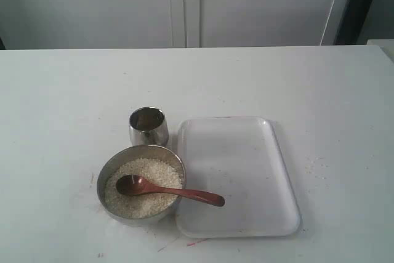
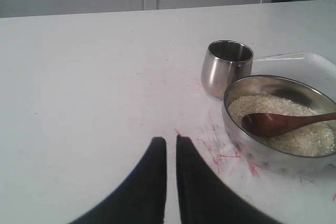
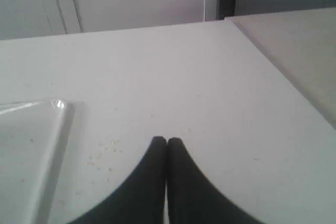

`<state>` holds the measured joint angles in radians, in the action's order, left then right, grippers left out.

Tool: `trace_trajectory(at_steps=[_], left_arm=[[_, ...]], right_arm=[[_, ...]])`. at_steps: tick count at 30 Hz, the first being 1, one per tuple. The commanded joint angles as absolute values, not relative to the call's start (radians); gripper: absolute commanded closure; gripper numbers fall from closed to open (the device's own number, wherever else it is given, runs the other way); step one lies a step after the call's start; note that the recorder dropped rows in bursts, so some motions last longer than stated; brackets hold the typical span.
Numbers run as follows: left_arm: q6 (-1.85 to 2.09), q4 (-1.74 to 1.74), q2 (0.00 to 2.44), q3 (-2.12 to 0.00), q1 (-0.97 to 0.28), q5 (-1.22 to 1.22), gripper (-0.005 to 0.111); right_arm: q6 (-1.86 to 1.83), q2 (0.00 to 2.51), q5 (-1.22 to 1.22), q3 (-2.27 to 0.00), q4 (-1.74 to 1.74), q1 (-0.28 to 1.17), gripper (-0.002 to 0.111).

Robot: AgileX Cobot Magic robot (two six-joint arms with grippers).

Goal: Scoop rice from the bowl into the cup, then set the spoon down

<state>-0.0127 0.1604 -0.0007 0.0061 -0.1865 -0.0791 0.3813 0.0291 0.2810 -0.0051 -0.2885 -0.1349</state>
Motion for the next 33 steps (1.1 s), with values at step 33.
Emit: trace_trajectory(at_steps=[33], left_arm=[[-0.019, 0.171, 0.000, 0.000, -0.188, -0.076, 0.092]], right_arm=[[0.700, 0.111, 0.376, -0.289, -0.194, -0.002, 0.108]])
